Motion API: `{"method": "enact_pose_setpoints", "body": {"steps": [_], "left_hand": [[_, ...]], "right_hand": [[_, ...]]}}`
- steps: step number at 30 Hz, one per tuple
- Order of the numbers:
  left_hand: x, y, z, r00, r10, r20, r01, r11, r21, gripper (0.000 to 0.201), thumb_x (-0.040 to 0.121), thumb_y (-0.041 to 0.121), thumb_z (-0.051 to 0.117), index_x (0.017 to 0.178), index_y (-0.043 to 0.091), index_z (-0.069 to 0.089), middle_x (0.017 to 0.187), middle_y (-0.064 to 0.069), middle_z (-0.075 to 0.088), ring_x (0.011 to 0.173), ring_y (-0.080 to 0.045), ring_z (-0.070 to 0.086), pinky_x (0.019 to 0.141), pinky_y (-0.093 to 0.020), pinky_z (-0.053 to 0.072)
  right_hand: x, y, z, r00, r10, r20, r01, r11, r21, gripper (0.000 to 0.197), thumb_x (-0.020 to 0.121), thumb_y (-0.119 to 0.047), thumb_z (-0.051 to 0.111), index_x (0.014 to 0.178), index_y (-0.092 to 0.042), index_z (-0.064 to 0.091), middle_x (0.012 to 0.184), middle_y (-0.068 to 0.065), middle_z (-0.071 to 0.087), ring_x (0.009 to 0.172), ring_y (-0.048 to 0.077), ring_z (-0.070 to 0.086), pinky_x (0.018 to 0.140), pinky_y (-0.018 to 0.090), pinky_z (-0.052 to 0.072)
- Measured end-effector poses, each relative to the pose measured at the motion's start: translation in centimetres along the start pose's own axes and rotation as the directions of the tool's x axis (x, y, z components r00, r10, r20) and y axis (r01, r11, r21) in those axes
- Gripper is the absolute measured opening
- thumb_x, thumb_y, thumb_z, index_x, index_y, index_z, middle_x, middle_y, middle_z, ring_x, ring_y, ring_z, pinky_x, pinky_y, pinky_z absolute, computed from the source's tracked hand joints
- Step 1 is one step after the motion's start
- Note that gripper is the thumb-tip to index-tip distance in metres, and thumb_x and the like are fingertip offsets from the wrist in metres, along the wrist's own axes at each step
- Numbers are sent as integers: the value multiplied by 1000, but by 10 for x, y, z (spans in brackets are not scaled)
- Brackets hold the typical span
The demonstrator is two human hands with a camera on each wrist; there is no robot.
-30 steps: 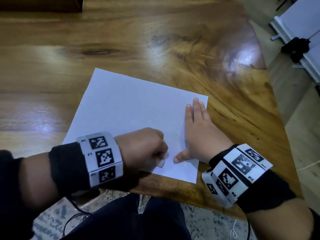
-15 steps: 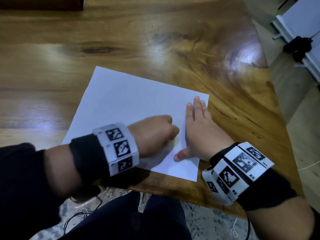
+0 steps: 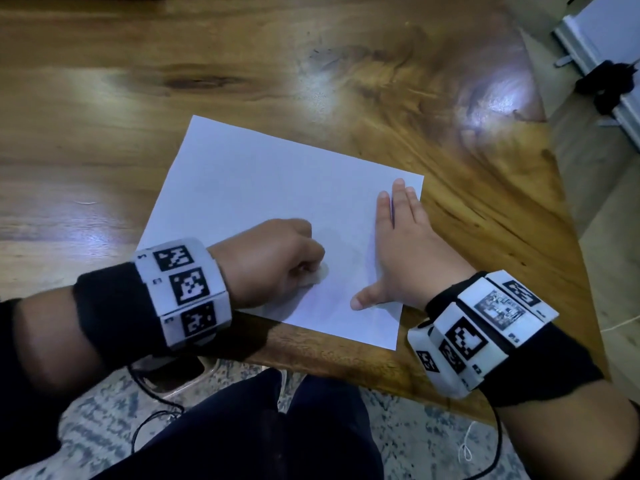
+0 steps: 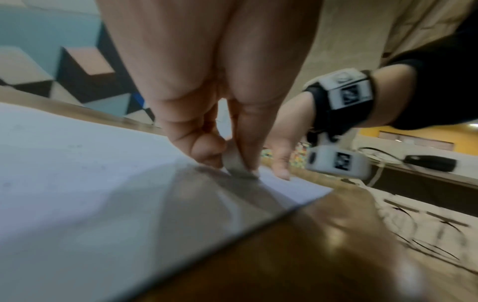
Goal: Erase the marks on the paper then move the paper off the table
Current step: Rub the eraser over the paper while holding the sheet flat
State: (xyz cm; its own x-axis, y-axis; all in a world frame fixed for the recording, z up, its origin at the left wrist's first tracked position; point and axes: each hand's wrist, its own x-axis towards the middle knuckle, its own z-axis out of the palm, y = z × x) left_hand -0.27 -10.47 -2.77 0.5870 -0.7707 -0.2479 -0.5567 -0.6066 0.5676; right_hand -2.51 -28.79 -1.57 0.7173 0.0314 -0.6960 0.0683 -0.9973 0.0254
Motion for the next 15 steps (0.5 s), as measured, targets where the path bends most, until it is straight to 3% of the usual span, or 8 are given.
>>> {"method": "enact_pose_setpoints", "body": {"steps": [3, 5, 9, 13, 15], "left_hand": [[-13, 3, 12, 994, -27, 106, 30, 999, -27, 18, 81, 24, 58, 69, 11, 63, 75, 6, 42, 69, -16, 47, 66, -22, 37], [-7, 4, 8, 994, -39, 101, 43, 999, -29, 8, 78, 17, 62, 79, 12, 68, 80, 6, 48, 75, -17, 52, 71, -20, 37], [25, 8, -3, 999, -33, -26, 34, 999, 32, 13, 80, 12, 56, 88, 8, 66, 94, -10, 57, 86, -27, 55, 71, -25, 36], [9, 6, 7, 1000, 19, 20, -19, 999, 36, 10, 80, 15, 55, 75, 9, 62, 83, -3, 48, 76, -25, 54, 67, -30, 42], [2, 5, 10, 997, 15, 80, -17, 1000, 17, 9, 81, 18, 58, 81, 13, 65, 84, 2, 48, 79, -21, 56, 71, -28, 45]], "right_hand": [[-1, 0, -1, 1000, 1, 2, -1, 1000, -13, 144, 60, -75, 64, 141, 5, -26, 147, 25, -34, 138, 36, -29, 115, 40, -10], [-3, -1, -3, 1000, 0, 2, 0, 1000, -5, 143, 62, -73, 65, 141, 5, -26, 147, 25, -34, 139, 35, -29, 115, 40, -10], [-6, -2, -4, 1000, 6, 9, -7, 999, 35, 143, 61, -69, 69, 141, 3, -26, 147, 23, -36, 139, 33, -29, 115, 37, -9], [-7, -1, -5, 1000, -2, 1, 2, 999, 42, 142, 63, -69, 67, 141, 4, -26, 147, 23, -35, 139, 33, -29, 115, 37, -9], [-8, -1, -5, 1000, -6, -6, 7, 998, 59, 141, 63, -68, 68, 141, 3, -26, 147, 22, -36, 139, 32, -30, 115, 36, -8]]}}
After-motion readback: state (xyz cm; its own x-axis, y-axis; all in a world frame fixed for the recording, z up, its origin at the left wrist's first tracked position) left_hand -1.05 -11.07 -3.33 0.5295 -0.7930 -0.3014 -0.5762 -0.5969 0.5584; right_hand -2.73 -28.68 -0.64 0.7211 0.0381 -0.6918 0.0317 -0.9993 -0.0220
